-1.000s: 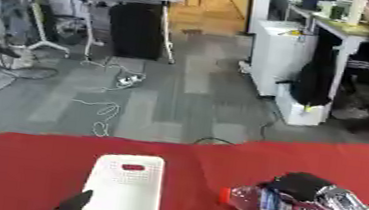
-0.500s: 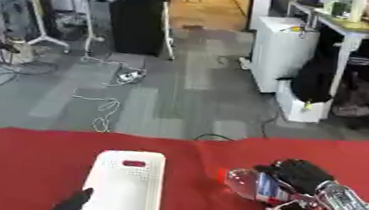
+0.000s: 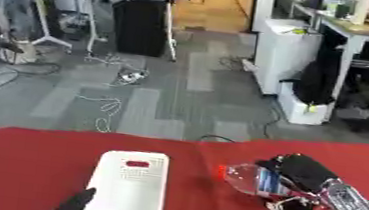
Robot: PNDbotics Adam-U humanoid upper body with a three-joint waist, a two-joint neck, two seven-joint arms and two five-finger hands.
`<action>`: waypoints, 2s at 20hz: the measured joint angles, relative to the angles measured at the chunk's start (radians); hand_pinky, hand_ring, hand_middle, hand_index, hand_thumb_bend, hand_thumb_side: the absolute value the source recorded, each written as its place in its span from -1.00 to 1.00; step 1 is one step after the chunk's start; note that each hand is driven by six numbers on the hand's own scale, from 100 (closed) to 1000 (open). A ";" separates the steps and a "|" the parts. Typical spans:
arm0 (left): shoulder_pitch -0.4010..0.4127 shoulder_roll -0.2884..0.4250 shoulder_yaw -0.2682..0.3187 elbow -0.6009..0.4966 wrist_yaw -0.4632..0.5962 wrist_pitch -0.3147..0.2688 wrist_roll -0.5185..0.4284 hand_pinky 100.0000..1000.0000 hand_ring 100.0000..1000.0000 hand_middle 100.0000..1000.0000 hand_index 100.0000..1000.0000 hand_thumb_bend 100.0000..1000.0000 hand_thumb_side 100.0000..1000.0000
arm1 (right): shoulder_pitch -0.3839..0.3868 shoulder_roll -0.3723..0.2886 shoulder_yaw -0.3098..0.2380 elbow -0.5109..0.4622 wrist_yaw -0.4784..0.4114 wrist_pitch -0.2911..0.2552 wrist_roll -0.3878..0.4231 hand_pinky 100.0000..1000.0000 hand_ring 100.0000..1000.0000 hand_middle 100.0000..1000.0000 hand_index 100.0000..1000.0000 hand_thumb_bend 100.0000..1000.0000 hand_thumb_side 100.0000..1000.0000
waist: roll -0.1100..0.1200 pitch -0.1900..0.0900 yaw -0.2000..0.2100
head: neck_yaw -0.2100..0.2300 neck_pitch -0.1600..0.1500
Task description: Pick up objects on the table and place them in the box.
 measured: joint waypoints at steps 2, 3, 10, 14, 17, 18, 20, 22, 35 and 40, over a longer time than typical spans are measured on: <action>0.001 0.000 0.000 0.000 0.000 0.001 -0.002 1.00 0.97 0.82 0.93 0.02 0.73 | -0.008 0.000 0.000 -0.003 0.001 0.003 -0.002 -1.00 -1.00 -0.90 -0.15 -0.93 -0.28 | -0.002 -0.002 0.000 | 0.000 0.000; 0.001 0.000 0.000 0.000 0.000 0.001 -0.002 1.00 0.97 0.82 0.93 0.02 0.73 | -0.011 -0.001 0.000 -0.006 0.001 0.003 -0.003 -1.00 -1.00 -0.90 -0.14 -0.92 -0.28 | -0.003 -0.004 0.000 | 0.000 0.000; 0.008 0.000 0.000 0.001 0.000 -0.001 -0.005 1.00 0.97 0.82 0.93 0.02 0.72 | -0.067 -0.009 0.008 -0.033 0.001 0.001 0.018 -1.00 -1.00 -0.88 -0.13 -0.90 -0.26 | -0.018 -0.015 0.000 | 0.009 -0.001; 0.008 0.004 0.000 0.004 0.001 -0.002 -0.007 1.00 0.96 0.82 0.93 0.02 0.72 | -0.073 -0.008 0.028 -0.043 0.005 -0.018 0.046 -1.00 -1.00 -0.88 -0.12 -0.90 -0.25 | -0.031 -0.025 0.001 | 0.018 -0.001; 0.008 0.009 -0.001 0.010 0.001 -0.002 -0.012 1.00 0.96 0.82 0.93 0.03 0.72 | -0.079 -0.003 0.043 -0.050 0.008 -0.030 0.063 -1.00 -1.00 -0.88 -0.13 -0.90 -0.23 | -0.040 -0.034 0.006 | 0.023 -0.001; 0.008 0.009 -0.001 0.013 0.002 -0.001 -0.013 1.00 0.96 0.82 0.93 0.03 0.72 | -0.083 0.004 0.047 -0.054 0.008 -0.032 0.070 -1.00 -1.00 -0.89 -0.14 -0.92 -0.20 | -0.043 -0.038 0.009 | 0.026 -0.001; 0.008 0.009 -0.001 0.019 0.002 -0.002 -0.016 1.00 0.96 0.82 0.93 0.03 0.72 | -0.096 0.025 0.056 -0.057 -0.012 -0.031 0.088 -1.00 -1.00 -0.91 -0.16 -0.96 -0.16 | -0.049 -0.047 0.016 | 0.030 -0.001; 0.007 0.009 -0.004 0.024 0.004 -0.003 -0.019 1.00 0.96 0.82 0.93 0.03 0.72 | -0.106 0.048 0.069 -0.057 -0.067 -0.031 0.121 -1.00 -1.00 -0.93 -0.18 -0.97 -0.14 | -0.056 -0.055 0.023 | 0.035 0.000; 0.012 0.018 -0.007 0.042 0.009 -0.007 -0.024 1.00 0.95 0.82 0.93 0.04 0.71 | -0.164 0.108 0.168 -0.062 -0.446 0.007 0.409 -1.00 -1.00 -0.92 -0.18 -0.96 -0.12 | -0.092 -0.092 0.052 | 0.051 0.038; 0.017 0.018 -0.007 0.047 0.009 -0.007 -0.024 1.00 0.95 0.82 0.93 0.05 0.71 | -0.182 0.127 0.183 -0.061 -0.439 0.000 0.436 -1.00 -1.00 -0.90 -0.18 -0.92 -0.05 | -0.095 -0.102 0.051 | 0.063 0.067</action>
